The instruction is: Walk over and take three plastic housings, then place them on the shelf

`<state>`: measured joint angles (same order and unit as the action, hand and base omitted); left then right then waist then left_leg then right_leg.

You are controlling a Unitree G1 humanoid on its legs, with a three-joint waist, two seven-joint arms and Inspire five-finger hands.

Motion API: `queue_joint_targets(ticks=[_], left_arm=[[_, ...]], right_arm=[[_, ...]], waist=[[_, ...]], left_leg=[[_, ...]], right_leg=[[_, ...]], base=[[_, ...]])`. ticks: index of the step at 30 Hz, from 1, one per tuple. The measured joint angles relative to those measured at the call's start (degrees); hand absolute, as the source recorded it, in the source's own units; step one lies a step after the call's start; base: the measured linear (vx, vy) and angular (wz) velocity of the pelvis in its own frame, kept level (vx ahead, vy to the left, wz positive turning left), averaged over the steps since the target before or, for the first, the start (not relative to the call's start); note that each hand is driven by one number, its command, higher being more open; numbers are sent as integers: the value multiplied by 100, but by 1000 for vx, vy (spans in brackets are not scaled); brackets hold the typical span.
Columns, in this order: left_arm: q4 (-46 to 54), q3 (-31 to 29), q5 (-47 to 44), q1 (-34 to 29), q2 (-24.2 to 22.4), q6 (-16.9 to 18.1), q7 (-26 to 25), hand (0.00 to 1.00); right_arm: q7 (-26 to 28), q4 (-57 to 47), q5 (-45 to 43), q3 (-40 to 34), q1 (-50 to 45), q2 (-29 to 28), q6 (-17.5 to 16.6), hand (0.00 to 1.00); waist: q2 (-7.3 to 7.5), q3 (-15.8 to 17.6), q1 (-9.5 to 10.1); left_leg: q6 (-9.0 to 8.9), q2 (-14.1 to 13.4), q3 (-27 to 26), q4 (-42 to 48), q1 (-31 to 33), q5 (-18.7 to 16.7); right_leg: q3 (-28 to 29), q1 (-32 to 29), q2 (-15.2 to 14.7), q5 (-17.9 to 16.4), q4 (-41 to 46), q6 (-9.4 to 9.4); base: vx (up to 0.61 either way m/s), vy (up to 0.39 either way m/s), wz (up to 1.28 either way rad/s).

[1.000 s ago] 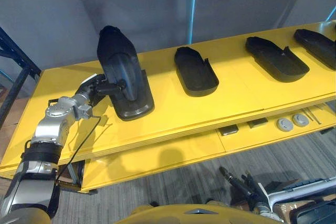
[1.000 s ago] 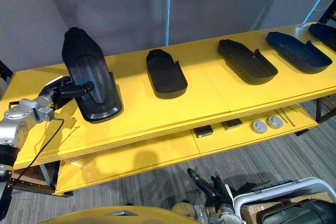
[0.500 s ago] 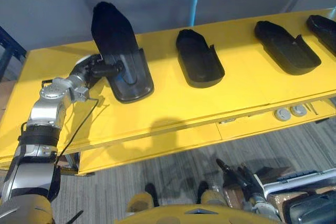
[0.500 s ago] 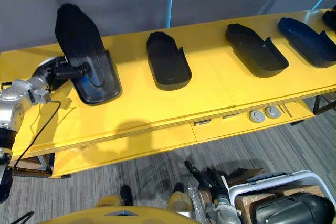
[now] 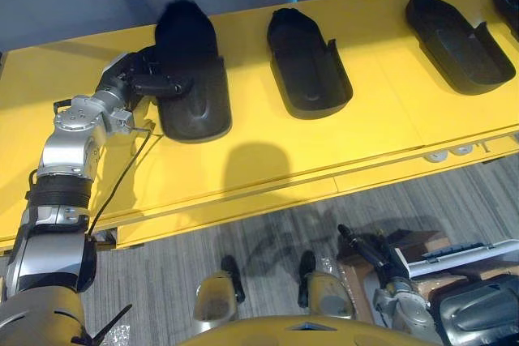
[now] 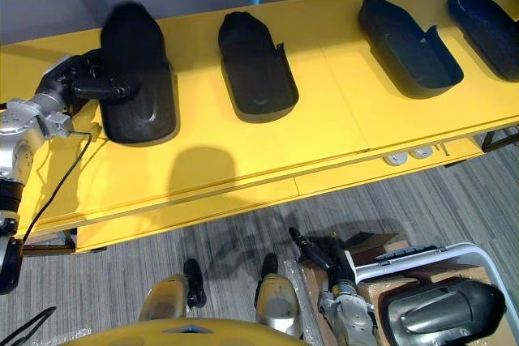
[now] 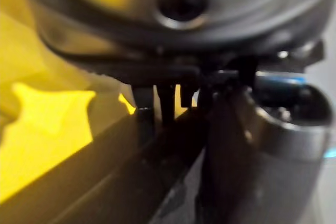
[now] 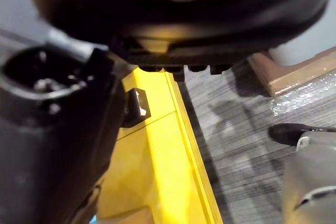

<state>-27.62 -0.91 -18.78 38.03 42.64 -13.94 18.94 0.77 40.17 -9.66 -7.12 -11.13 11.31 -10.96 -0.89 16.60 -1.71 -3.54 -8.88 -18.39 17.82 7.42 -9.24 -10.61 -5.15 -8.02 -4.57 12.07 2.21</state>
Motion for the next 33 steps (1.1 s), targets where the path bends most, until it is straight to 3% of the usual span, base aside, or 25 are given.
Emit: queue_joint_targets(ticks=[9, 19, 27, 33], left_arm=[[7, 4, 379, -59, 106, 6, 642, 100], [53, 37, 391, -312, 119, -10, 720, 100], [-56, 111, 704, -517, -14, 4, 324, 100], [-105, 227, 1436, -540, -118, 111, -795, 100]], right_arm=[[1, 0, 4, 50, -7, 33, 0, 100], [-1, 14, 12, 49, -148, 27, 8, 100], [2, 187, 15, 50, -277, -17, 35, 100], [-13, 292, 15, 69, -433, -103, 33, 100]], waist=[[-105, -7, 23], [-222, -111, 0], [-191, -459, -16], [-146, -621, -3]], left_leg=[[-13, -53, -6, -6, -108, -9], [-48, -47, -48, -225, -340, 48], [-134, -44, -119, -439, -590, 126], [-128, 31, -161, -821, -801, 361]], right_leg=[[-10, 36, -2, -124, 167, 49], [-35, 222, -34, -123, 54, 74], [-68, 450, 6, -74, -200, 124], [-130, 632, 15, 99, -507, 122]], base=[[-3, -7, 0], [1, 2, -1], [26, -6, -2], [-16, -1, 2]])
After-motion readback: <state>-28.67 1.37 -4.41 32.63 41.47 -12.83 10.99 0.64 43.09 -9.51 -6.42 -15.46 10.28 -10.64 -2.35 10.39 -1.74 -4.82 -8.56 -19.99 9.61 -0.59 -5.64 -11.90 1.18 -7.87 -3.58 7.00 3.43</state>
